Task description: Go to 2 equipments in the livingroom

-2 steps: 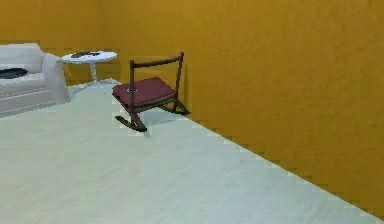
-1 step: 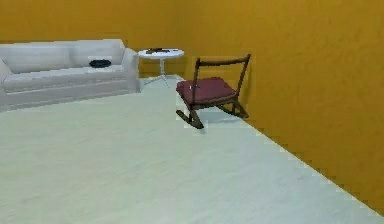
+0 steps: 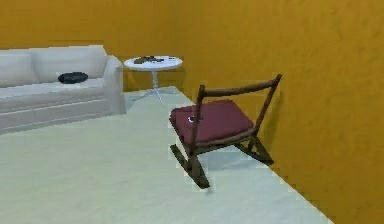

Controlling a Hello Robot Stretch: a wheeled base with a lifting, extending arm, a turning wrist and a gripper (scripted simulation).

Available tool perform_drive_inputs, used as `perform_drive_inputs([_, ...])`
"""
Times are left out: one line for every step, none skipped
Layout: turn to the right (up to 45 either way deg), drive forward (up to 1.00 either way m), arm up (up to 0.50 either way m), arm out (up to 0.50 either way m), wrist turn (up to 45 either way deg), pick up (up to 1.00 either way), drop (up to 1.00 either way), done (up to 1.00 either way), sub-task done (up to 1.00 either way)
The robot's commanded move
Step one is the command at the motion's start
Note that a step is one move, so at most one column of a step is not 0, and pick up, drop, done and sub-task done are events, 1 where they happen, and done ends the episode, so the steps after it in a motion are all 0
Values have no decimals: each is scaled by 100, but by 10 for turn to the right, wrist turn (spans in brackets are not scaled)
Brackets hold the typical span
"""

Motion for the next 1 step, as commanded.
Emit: perform_drive_inputs([-30,0,0,0,0,0,0,0,0])
